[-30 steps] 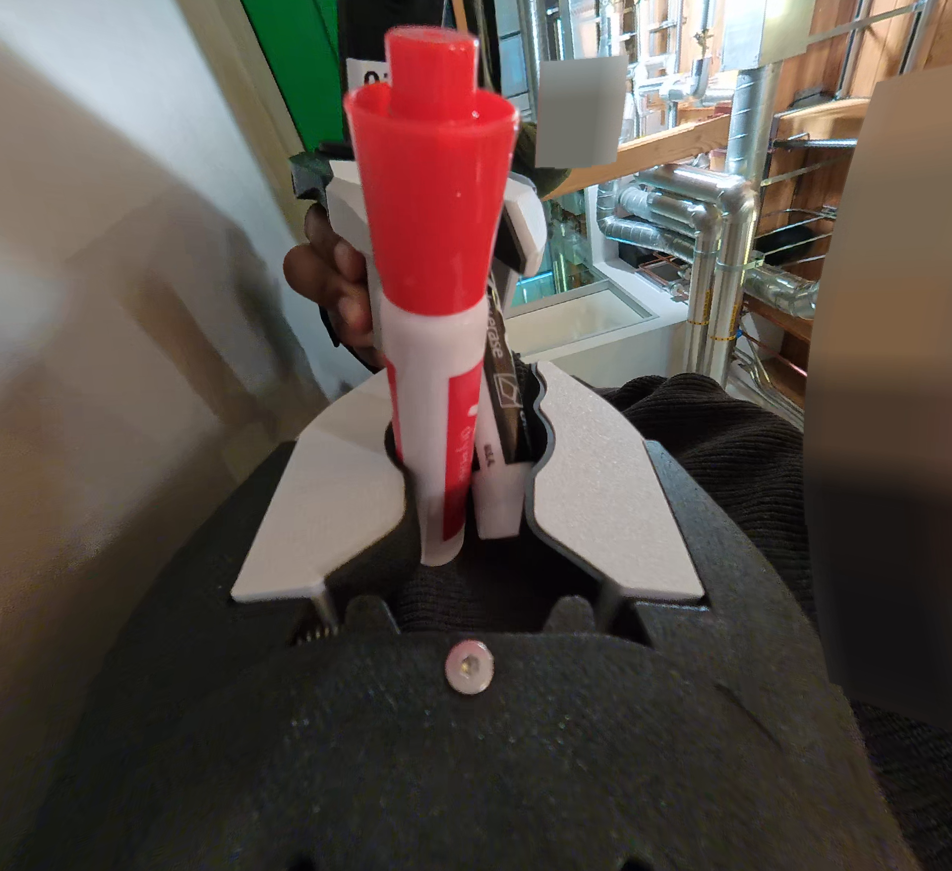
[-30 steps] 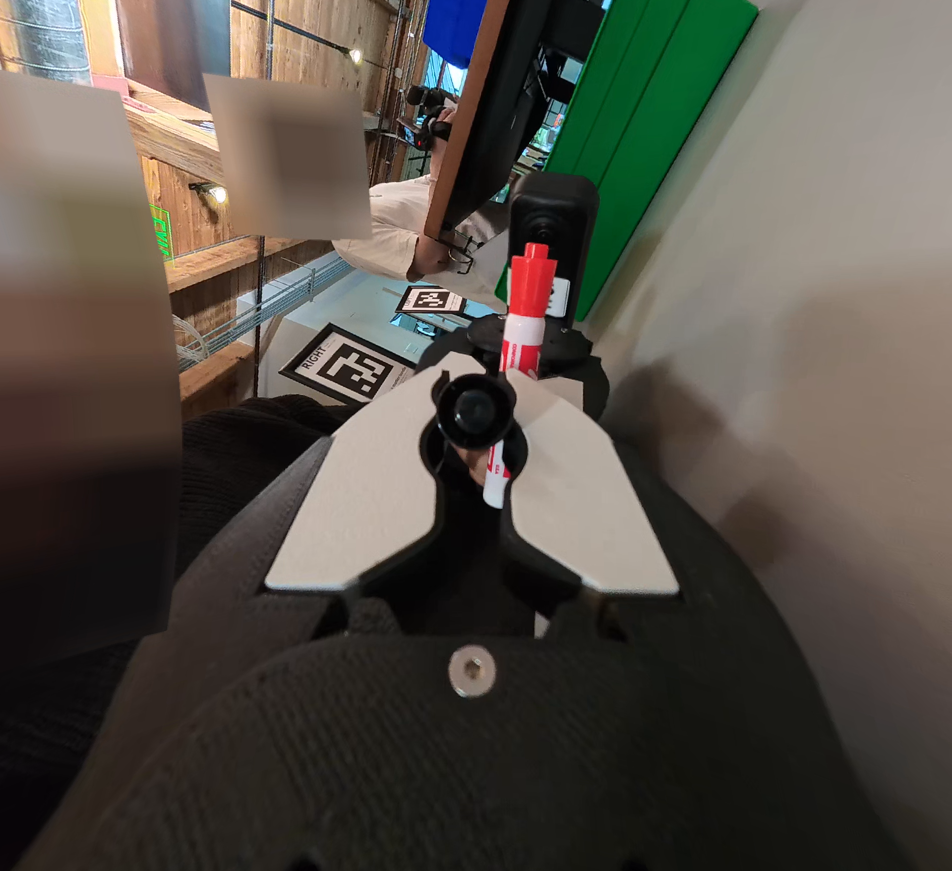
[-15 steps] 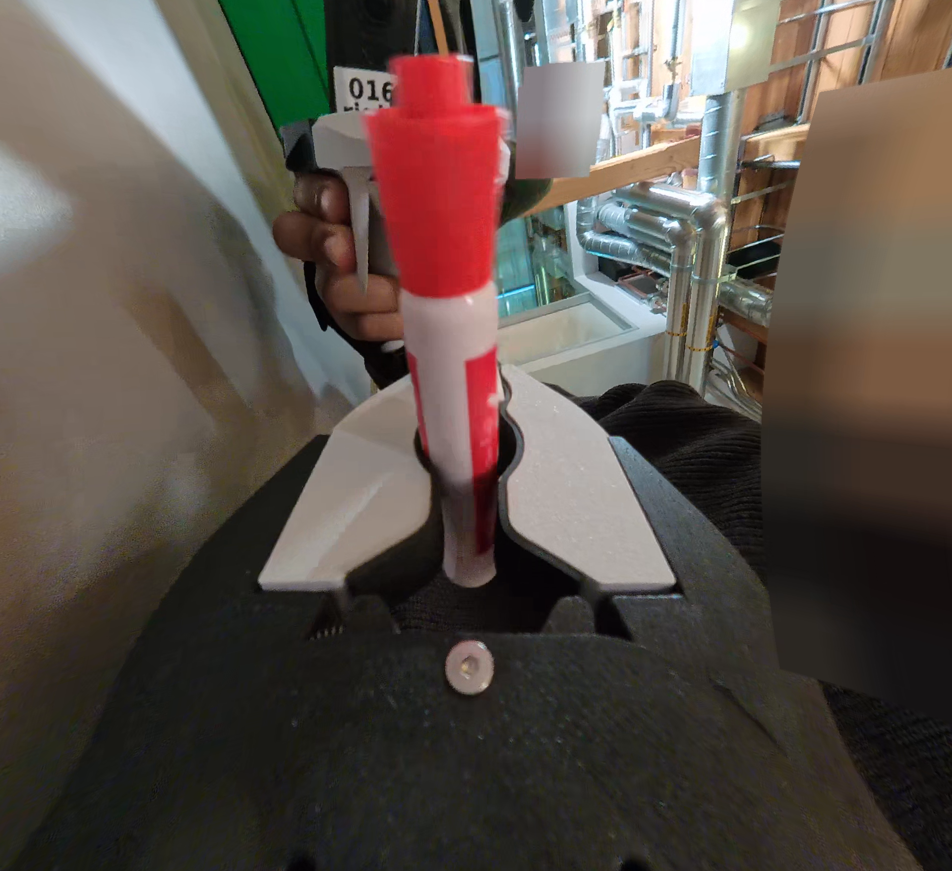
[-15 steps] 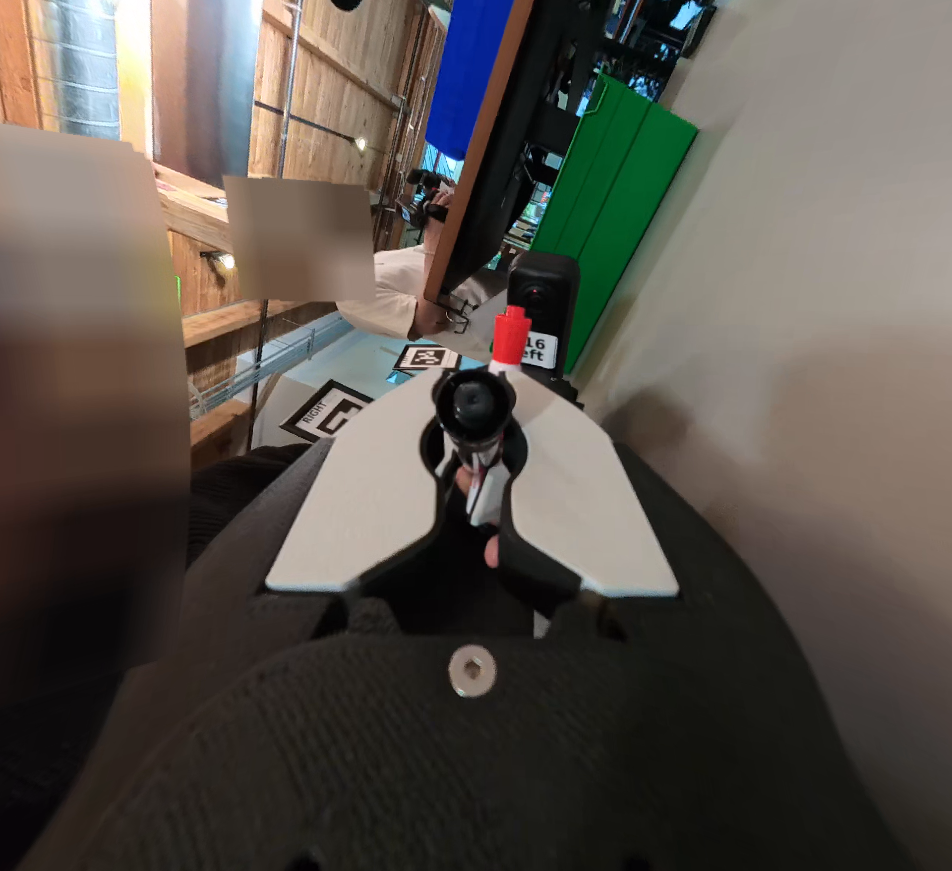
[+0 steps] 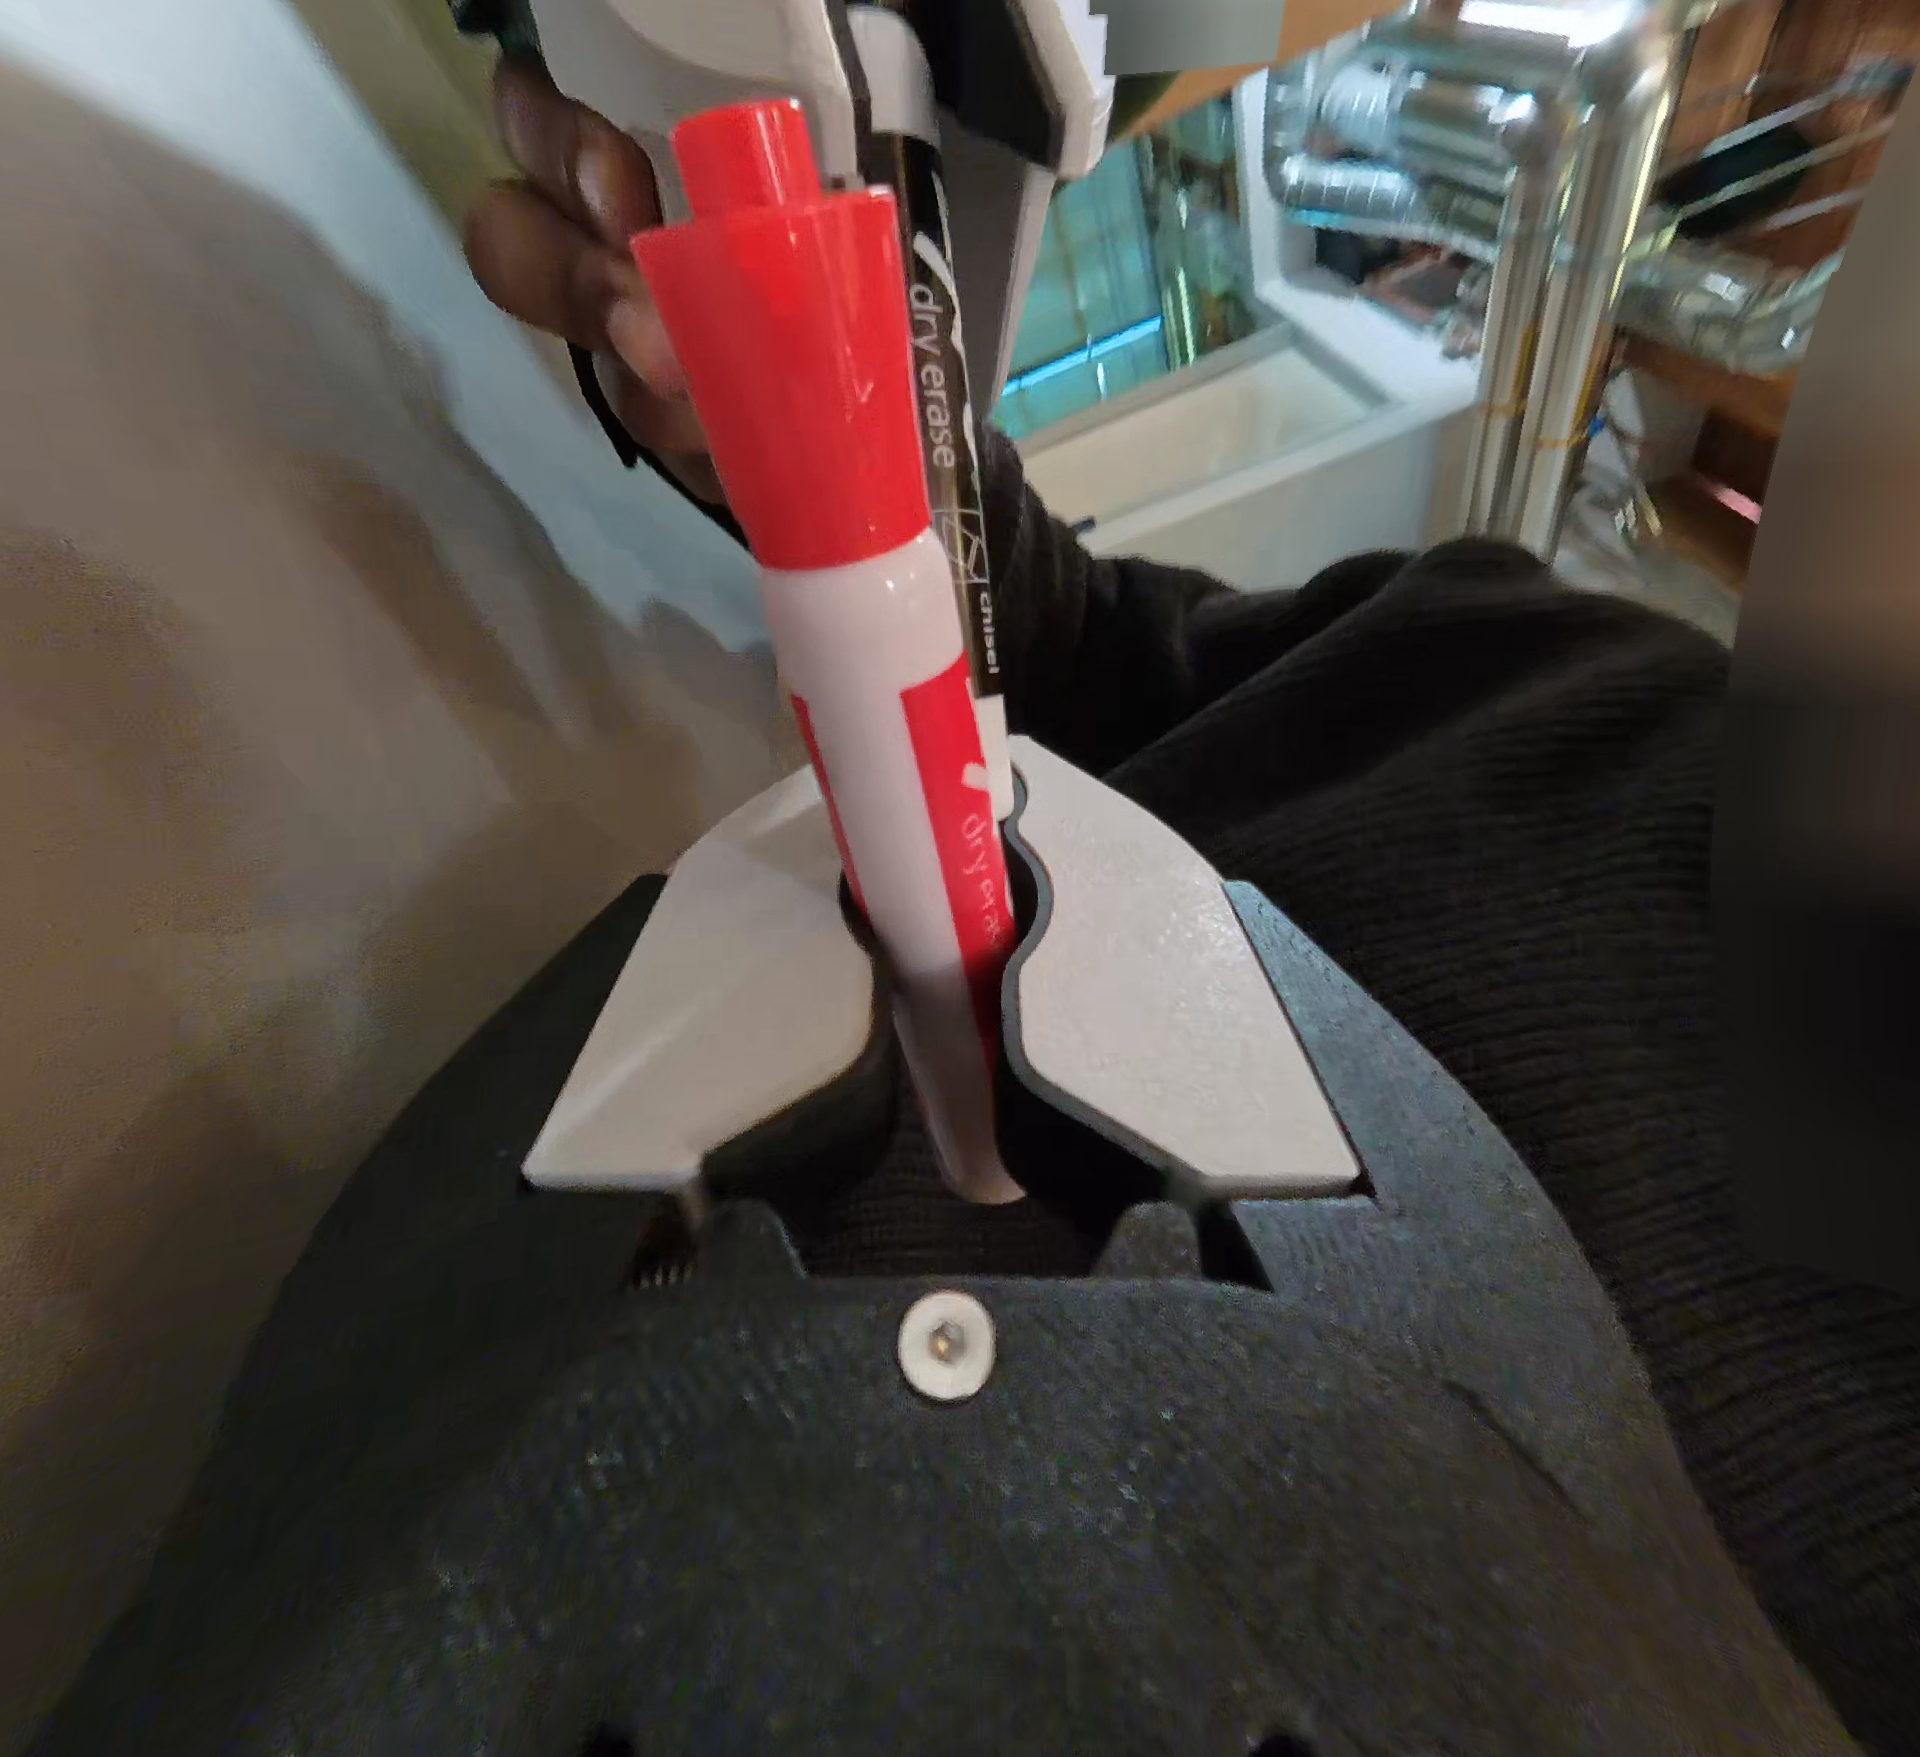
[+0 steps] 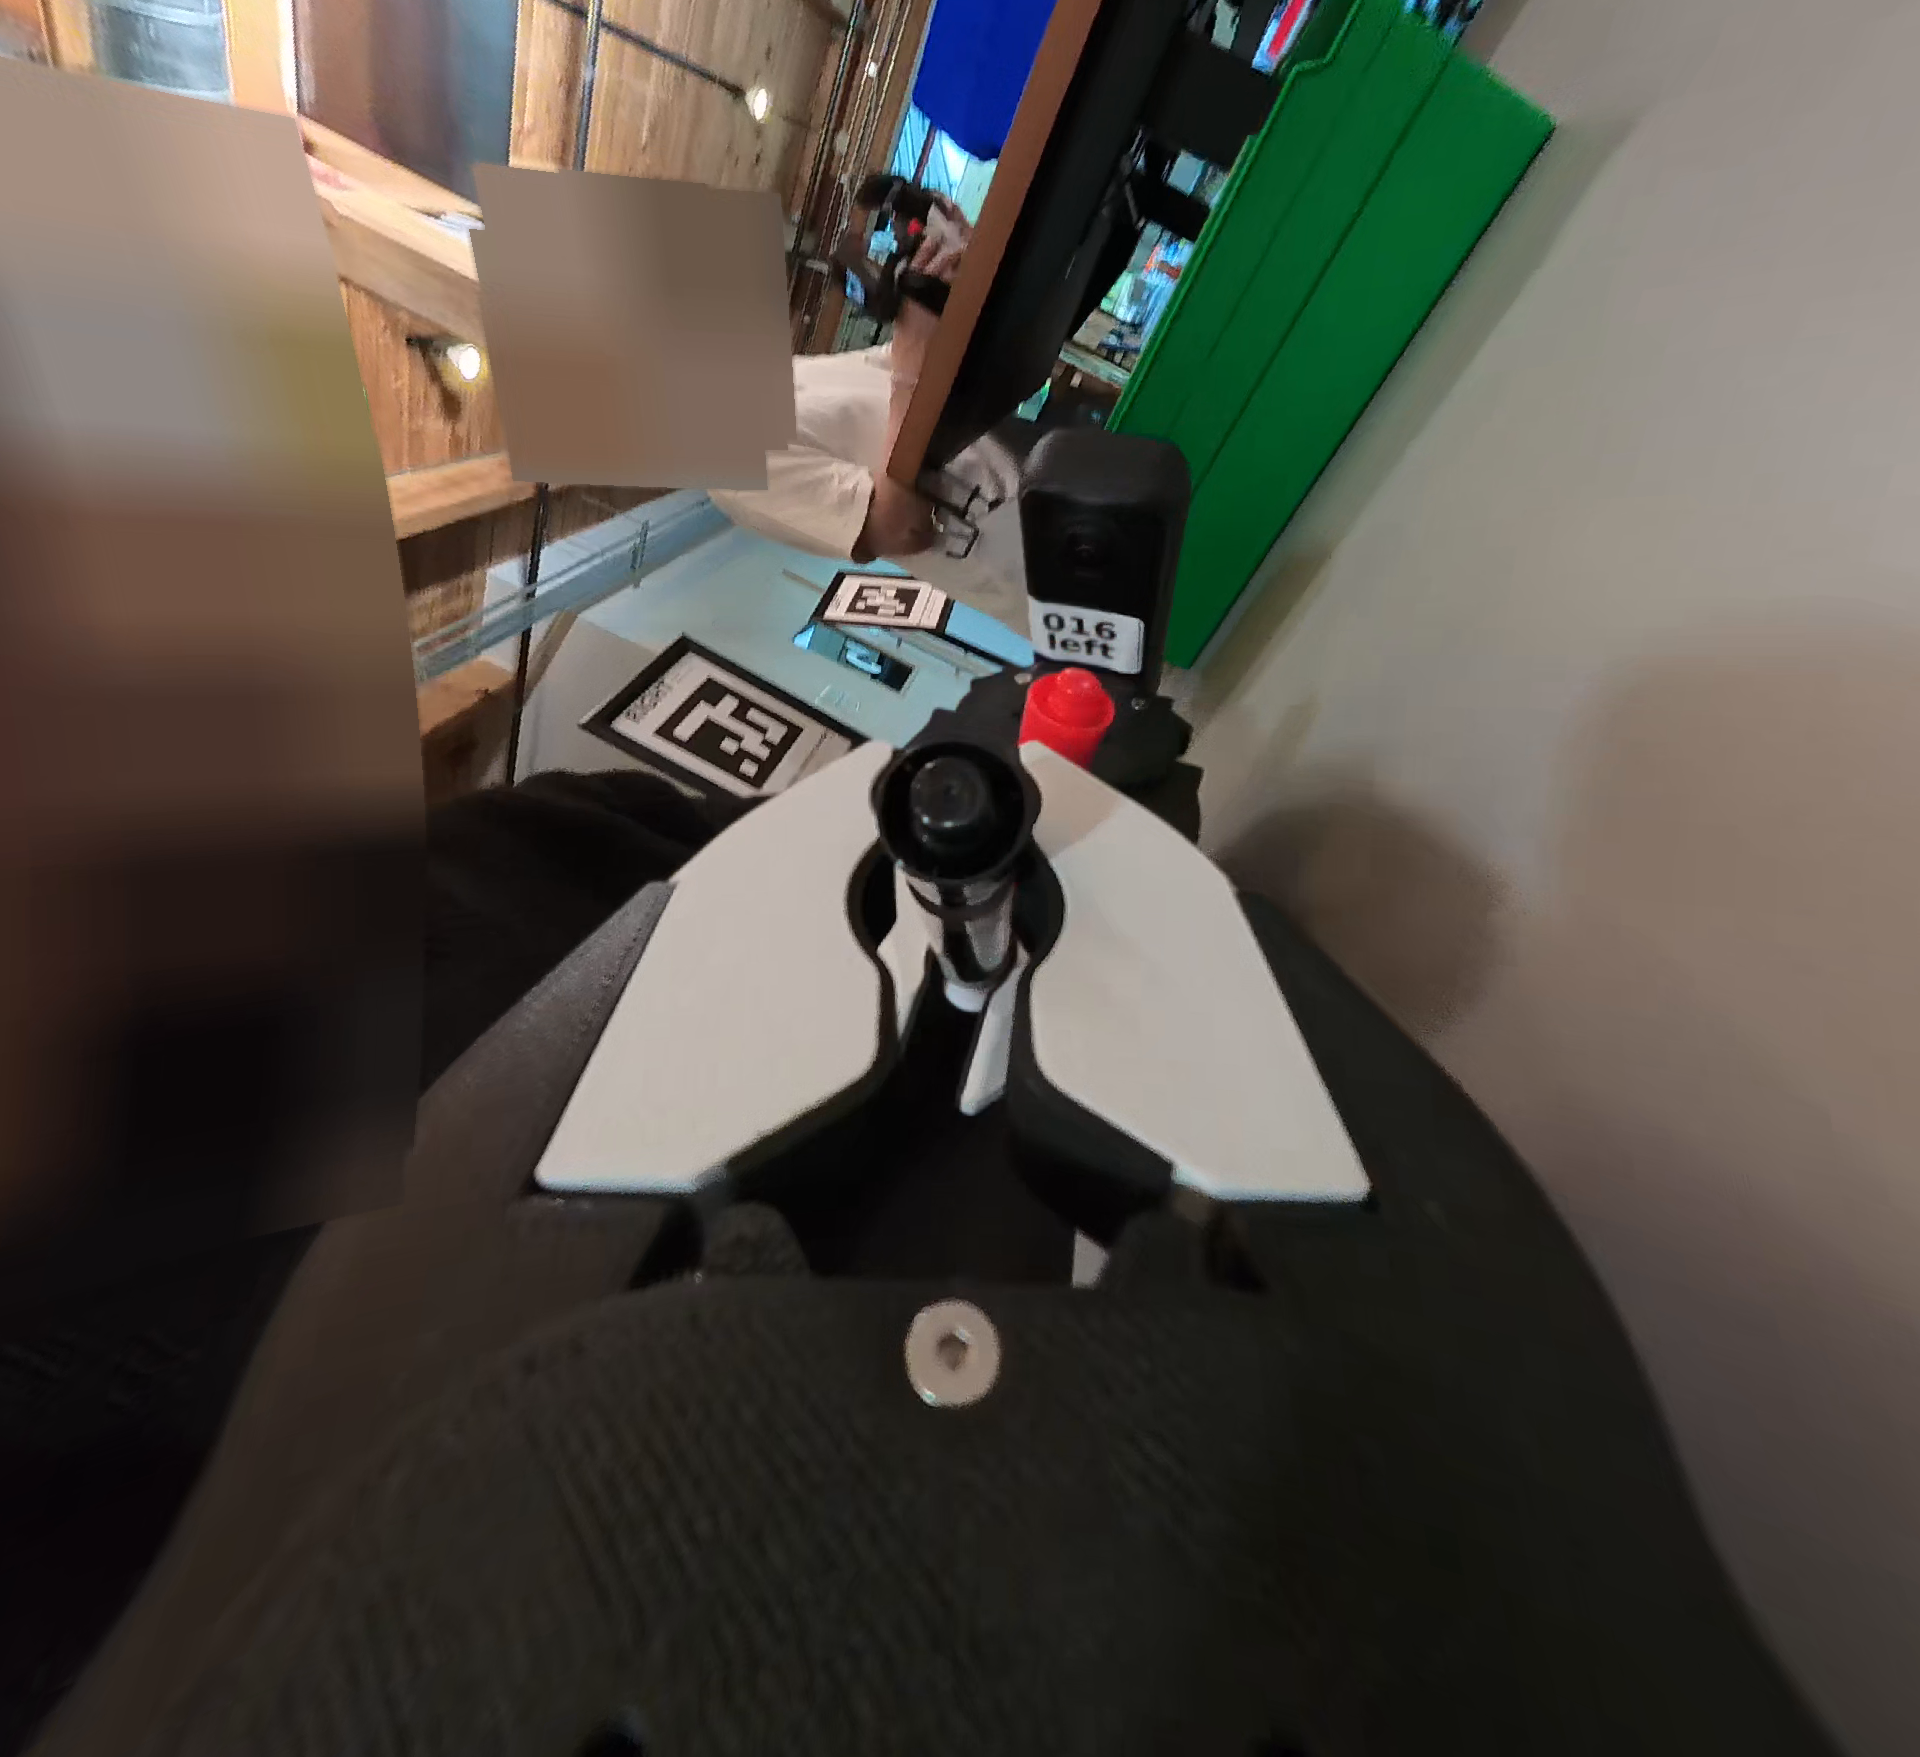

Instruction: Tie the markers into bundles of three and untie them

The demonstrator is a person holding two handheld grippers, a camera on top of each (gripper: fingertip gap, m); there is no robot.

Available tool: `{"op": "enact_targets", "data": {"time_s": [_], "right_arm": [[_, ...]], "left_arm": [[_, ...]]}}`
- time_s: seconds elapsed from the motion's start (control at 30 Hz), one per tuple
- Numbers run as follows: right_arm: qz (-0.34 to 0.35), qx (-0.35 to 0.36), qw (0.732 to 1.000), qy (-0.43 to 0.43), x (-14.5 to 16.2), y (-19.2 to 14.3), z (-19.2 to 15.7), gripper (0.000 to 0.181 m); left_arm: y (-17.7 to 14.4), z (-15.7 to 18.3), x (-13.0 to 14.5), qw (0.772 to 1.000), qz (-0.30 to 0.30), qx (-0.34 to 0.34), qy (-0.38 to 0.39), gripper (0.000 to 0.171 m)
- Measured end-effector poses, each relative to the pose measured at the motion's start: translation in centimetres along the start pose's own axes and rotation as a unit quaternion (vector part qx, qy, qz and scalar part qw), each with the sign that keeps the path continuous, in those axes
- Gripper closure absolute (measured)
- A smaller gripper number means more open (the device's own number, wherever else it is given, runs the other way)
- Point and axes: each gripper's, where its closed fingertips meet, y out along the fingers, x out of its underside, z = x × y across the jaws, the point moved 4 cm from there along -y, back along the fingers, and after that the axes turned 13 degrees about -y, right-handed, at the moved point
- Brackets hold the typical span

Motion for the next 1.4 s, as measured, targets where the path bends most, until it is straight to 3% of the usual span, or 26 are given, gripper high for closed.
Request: {"op": "enact_targets", "data": {"time_s": [0.2,0.33,0.63,1.4], "right_arm": [[-0.044,-0.025,0.999,-0.014,1.0,0.7,-0.9,0.163],[-0.053,-0.038,0.997,-0.028,1.1,0.9,-1.4,0.163],[-0.068,-0.038,0.995,-0.070,1.3,1.4,-2.0,0.163],[-0.067,0.007,0.997,-0.021,2.6,2.6,-0.1,0.163]], "left_arm": [[1.1,-0.4,1.7,0.997,-0.059,-0.033,0.036,0.157],[1.3,-0.4,2.0,0.995,-0.065,-0.046,0.065,0.156],[1.4,-0.8,2.1,0.997,-0.070,-0.034,0.018,0.157],[0.7,-0.8,0.6,1.000,-0.017,-0.014,-0.021,0.158]]}}
